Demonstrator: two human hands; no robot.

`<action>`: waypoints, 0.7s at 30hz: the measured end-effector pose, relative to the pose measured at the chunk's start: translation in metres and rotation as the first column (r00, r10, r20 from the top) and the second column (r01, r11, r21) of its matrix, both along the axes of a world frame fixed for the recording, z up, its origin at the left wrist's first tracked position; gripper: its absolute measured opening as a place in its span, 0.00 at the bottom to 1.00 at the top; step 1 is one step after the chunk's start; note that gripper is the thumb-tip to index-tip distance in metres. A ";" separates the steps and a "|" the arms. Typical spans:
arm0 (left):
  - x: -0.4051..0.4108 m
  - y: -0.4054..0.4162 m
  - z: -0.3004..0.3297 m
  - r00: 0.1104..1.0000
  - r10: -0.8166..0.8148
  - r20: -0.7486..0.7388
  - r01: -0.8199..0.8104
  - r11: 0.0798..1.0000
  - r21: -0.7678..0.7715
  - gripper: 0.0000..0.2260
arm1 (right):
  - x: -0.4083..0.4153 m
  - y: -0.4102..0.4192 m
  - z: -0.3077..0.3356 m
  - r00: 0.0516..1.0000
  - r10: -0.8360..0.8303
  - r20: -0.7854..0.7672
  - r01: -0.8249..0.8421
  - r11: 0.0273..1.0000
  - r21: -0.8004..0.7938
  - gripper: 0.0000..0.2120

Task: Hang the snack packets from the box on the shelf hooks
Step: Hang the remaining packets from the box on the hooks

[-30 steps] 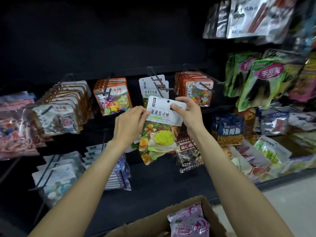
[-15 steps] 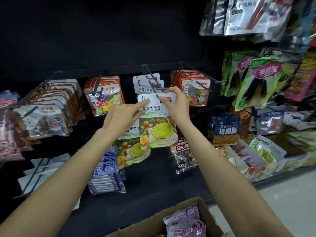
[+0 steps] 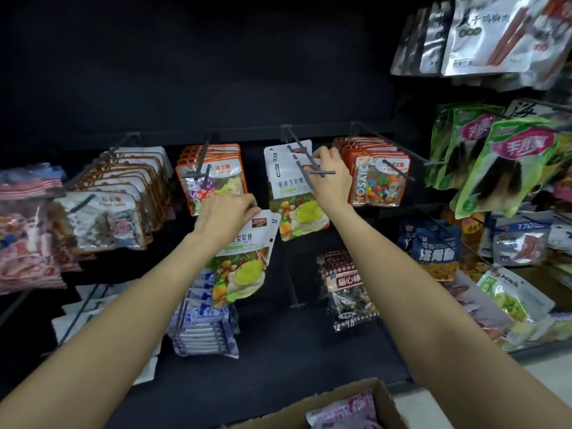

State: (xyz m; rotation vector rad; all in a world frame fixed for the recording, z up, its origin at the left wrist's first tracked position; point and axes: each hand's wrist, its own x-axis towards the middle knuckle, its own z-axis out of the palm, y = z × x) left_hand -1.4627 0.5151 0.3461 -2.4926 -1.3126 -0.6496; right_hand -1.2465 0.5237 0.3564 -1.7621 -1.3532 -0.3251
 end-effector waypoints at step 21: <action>0.025 -0.080 -0.004 0.759 -0.130 0.638 0.394 0.872 -0.291 0.12 | -0.034 -0.158 -0.023 0.784 0.331 -0.524 -0.378 0.926 0.019 0.07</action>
